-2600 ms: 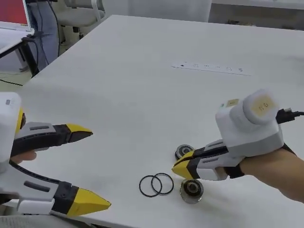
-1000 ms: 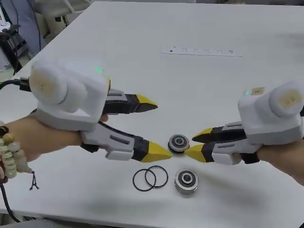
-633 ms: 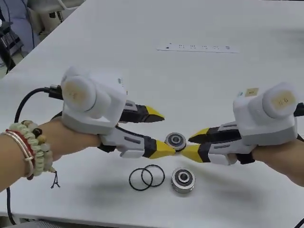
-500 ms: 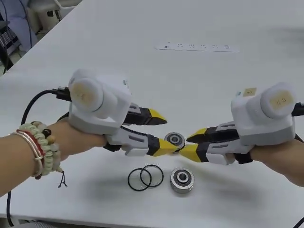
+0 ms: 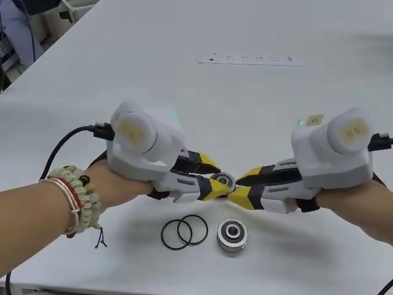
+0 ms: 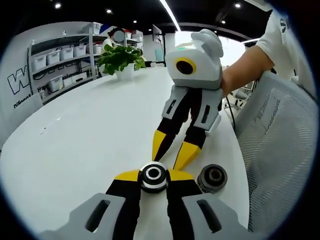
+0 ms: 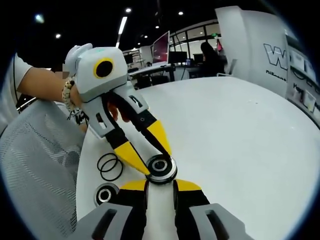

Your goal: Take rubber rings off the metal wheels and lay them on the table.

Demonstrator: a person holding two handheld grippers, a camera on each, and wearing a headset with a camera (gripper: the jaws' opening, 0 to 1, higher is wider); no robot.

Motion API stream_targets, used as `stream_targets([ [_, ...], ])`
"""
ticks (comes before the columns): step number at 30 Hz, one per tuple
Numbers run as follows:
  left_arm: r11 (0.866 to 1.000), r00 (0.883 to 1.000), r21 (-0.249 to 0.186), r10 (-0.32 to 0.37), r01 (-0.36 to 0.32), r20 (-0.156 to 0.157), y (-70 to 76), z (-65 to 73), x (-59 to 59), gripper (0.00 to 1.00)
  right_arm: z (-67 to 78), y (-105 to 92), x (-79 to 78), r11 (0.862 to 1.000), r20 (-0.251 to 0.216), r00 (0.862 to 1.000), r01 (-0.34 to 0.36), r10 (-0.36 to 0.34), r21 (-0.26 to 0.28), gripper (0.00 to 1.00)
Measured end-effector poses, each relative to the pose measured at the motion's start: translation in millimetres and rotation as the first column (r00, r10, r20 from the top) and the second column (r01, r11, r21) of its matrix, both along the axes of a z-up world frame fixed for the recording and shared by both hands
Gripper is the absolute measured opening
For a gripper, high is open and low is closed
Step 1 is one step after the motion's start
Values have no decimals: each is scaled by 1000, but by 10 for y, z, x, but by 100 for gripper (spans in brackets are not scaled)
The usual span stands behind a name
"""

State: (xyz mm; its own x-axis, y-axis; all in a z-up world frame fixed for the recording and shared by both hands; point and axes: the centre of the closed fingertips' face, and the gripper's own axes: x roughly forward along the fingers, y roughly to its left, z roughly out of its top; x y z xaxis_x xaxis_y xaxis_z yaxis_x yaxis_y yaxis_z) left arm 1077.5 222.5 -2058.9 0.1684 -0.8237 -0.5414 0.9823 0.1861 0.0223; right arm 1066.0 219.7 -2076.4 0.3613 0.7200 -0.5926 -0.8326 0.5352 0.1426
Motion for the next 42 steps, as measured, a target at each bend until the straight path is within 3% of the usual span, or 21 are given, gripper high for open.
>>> stream_targets([
  [4, 1000, 1000, 0, -4, 4, 1, 4, 8, -8, 7, 0, 10, 0, 1000, 4, 1000, -3, 3, 1, 16],
  [14, 1000, 1000, -13, -7, 7, -7, 26, 40, -36, 7, 7, 3, -12, 999, 37, 998, -43, 43, -17, 13],
  [16, 1000, 1000, -14, -8, 8, -5, 26, 37, -40, 7, 23, 1, -24, 999, 26, 999, -35, 35, 0, 13],
  [20, 1000, 1000, -14, -7, 7, -4, 24, 29, -40, 7, 57, 49, -20, 999, 35, 999, -34, 33, 33, 27],
  [29, 1000, 1000, -10, -14, 14, 0, 22, 7, -38, 7, 27, 51, -2, 994, 117, 988, -96, 103, -61, 20],
  [33, 1000, 1000, -10, -12, 12, -2, 21, -1, -34, 7, 21, -18, -29, 991, 112, 987, -106, 115, -79, 12],
  [36, 1000, 1000, -14, -8, 8, -8, 21, 1, -35, 7, -2, -62, -20, 991, 118, 987, -94, 105, -92, 0],
  [42, 1000, 1000, -14, -6, 6, -8, 14, -4, -43, 7, -17, -65, -11, 992, 112, 991, -67, 79, -110, 0],
])
